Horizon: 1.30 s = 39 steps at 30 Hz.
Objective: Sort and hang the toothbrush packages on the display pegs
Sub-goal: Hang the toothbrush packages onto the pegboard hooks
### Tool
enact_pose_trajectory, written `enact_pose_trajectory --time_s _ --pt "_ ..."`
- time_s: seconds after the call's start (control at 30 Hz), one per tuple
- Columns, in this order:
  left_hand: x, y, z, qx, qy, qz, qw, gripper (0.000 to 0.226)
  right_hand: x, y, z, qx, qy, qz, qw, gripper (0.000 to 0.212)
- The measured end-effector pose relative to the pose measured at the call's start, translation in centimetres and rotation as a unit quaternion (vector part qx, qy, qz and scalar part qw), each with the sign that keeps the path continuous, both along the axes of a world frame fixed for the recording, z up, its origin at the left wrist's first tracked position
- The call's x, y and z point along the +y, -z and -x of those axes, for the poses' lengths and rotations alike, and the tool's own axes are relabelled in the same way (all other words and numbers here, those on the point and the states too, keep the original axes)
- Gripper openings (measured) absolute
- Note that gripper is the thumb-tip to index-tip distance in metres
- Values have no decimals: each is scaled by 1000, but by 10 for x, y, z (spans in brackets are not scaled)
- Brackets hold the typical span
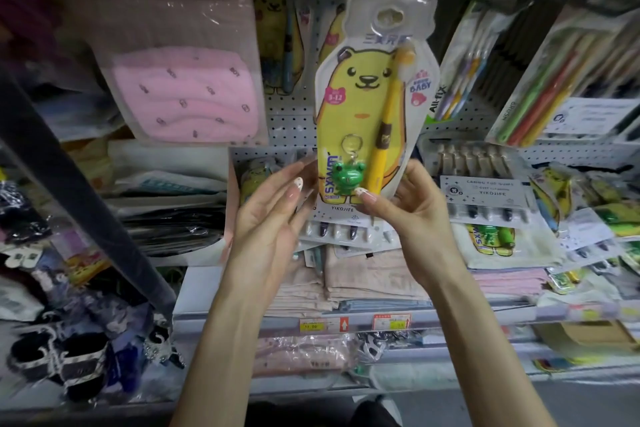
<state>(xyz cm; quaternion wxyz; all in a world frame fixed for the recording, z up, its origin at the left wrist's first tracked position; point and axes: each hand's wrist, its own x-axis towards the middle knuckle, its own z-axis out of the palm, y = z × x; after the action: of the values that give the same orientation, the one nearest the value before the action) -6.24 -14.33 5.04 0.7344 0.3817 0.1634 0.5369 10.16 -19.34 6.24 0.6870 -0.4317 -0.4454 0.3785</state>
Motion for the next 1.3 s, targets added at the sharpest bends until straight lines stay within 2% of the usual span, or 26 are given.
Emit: enact_pose_trajectory --time_s 0.17,0.43,0.63,0.83,0.97,1.13,1.2,1.3 --pt "2 2 4 4 3 -13 1000 38 1 -4 0 41 27 14 999 33" --pt "2 2 2 4 7 -2 1000 32 6 -10 -6 -7 61 23 998 39" --pt "2 4 2 12 1 13 1000 34 17 -9 -11 6 68 57 996 37" --pt "9 11 13 5 -13 9 1000 47 46 -15 -17 23 75 78 994 27" --pt "11 15 21 2 -26 9 1000 42 67 -14 -25 46 49 87 994 27" --pt "14 24 30 15 -49 27 998 49 93 -15 -25 96 26 102 990 15" --pt "15 25 31 23 -54 31 998 42 101 -10 -25 117 35 103 987 22" --pt "17 30 33 50 -63 55 995 29 99 4 -30 151 58 130 978 45"
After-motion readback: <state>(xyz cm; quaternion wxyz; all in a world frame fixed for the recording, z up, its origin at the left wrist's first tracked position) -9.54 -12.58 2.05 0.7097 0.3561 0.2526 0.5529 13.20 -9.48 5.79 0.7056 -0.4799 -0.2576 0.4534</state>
